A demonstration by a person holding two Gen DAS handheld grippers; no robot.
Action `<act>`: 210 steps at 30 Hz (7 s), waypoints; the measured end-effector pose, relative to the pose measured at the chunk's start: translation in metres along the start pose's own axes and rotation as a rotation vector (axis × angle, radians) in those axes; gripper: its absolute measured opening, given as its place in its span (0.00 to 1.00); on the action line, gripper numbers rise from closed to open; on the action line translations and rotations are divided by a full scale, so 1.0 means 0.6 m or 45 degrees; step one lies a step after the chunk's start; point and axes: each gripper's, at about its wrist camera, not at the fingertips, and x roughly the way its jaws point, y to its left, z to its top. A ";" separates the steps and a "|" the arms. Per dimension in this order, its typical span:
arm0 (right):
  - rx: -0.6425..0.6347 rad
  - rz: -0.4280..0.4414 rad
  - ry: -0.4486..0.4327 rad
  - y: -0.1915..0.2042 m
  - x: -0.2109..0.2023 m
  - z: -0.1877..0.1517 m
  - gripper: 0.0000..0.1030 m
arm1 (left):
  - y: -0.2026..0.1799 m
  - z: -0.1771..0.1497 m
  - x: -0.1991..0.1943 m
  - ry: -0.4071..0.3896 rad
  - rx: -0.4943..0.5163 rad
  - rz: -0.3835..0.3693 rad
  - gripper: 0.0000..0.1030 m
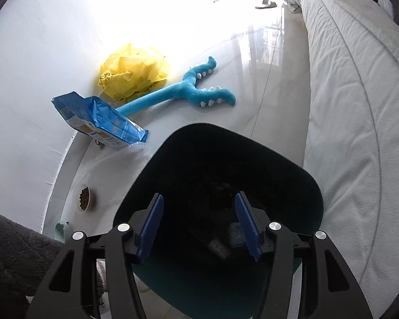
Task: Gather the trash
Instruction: 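Move both tools back to the bubble wrap and socks on the bed, then close the left tool on the bubble wrap, then grasp a white sock with the right tool while the left tool holds the bubble wrap, then carry the bubble wrap and sock with both tools over the bin, then open the left tool to drop the bubble wrap while the right tool releases the sock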
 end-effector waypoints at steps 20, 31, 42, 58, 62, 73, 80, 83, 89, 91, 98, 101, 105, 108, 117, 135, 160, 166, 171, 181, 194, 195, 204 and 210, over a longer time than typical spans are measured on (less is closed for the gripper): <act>-0.047 0.003 -0.441 -0.066 -0.269 -0.032 0.70 | -0.135 0.043 0.025 -0.047 0.026 -0.077 0.61; 0.068 -0.139 -0.561 -0.175 -0.369 -0.093 0.72 | -0.217 0.040 0.083 0.049 0.009 -0.161 0.62; 0.208 -0.272 -0.639 -0.280 -0.452 -0.170 0.76 | -0.303 0.023 0.147 0.159 -0.004 -0.221 0.68; 0.364 -0.352 -0.635 -0.380 -0.499 -0.253 0.77 | -0.405 -0.007 0.251 0.314 -0.072 -0.329 0.80; 0.386 -0.341 -0.624 -0.390 -0.501 -0.269 0.77 | -0.416 -0.014 0.279 0.352 -0.126 -0.338 0.80; 0.427 -0.315 -0.650 -0.410 -0.518 -0.303 0.77 | -0.439 -0.019 0.333 0.392 -0.234 -0.453 0.62; 0.415 -0.289 -0.681 -0.406 -0.526 -0.301 0.77 | -0.445 -0.024 0.344 0.391 -0.242 -0.449 0.31; 0.418 -0.286 -0.681 -0.406 -0.525 -0.297 0.77 | -0.450 -0.023 0.343 0.375 -0.217 -0.434 0.25; 0.414 -0.287 -0.692 -0.402 -0.525 -0.285 0.77 | -0.444 -0.014 0.328 0.331 -0.177 -0.414 0.19; 0.411 -0.287 -0.697 -0.400 -0.525 -0.279 0.77 | -0.443 -0.010 0.322 0.313 -0.153 -0.403 0.18; 0.433 -0.309 -0.680 -0.405 -0.508 -0.258 0.77 | -0.439 0.003 0.293 0.260 -0.048 -0.374 0.16; 0.457 -0.325 -0.677 -0.412 -0.504 -0.249 0.77 | -0.435 0.007 0.281 0.242 -0.007 -0.369 0.16; 0.487 -0.341 -0.660 -0.424 -0.498 -0.242 0.68 | -0.431 0.011 0.267 0.215 0.038 -0.363 0.15; 0.501 -0.349 -0.642 -0.431 -0.490 -0.238 0.65 | -0.423 0.015 0.257 0.203 0.057 -0.360 0.15; 0.453 -0.414 -0.575 -0.416 -0.464 -0.215 0.50 | -0.393 0.024 0.232 0.181 0.061 -0.359 0.15; 0.352 -0.576 -0.542 -0.388 -0.460 -0.181 0.40 | -0.333 0.032 0.201 0.169 0.058 -0.329 0.15; 0.361 -0.805 -0.746 -0.341 -0.470 -0.107 0.10 | -0.206 0.008 0.188 0.305 0.061 -0.172 0.15; 0.280 -0.735 -0.765 -0.296 -0.445 -0.075 0.10 | -0.170 -0.023 0.200 0.398 0.067 -0.126 0.15; 0.211 -0.636 -0.776 -0.244 -0.416 -0.047 0.10 | -0.142 -0.050 0.213 0.492 0.065 -0.082 0.15; 0.065 -0.408 -0.756 -0.136 -0.350 0.001 0.10 | -0.082 -0.110 0.236 0.668 -0.003 -0.069 0.15; -0.001 -0.189 -0.551 -0.050 -0.221 0.035 0.10 | -0.013 -0.170 0.254 0.861 -0.125 -0.070 0.37; -0.007 -0.186 -0.532 -0.046 -0.211 0.034 0.10 | -0.007 -0.172 0.253 0.866 -0.131 -0.063 0.41; -0.006 -0.147 -0.394 -0.034 -0.141 0.035 0.10 | 0.032 -0.165 0.233 0.834 -0.160 -0.026 0.63; 0.000 -0.152 -0.304 -0.035 -0.097 0.031 0.10 | 0.043 -0.148 0.210 0.774 -0.138 0.006 0.67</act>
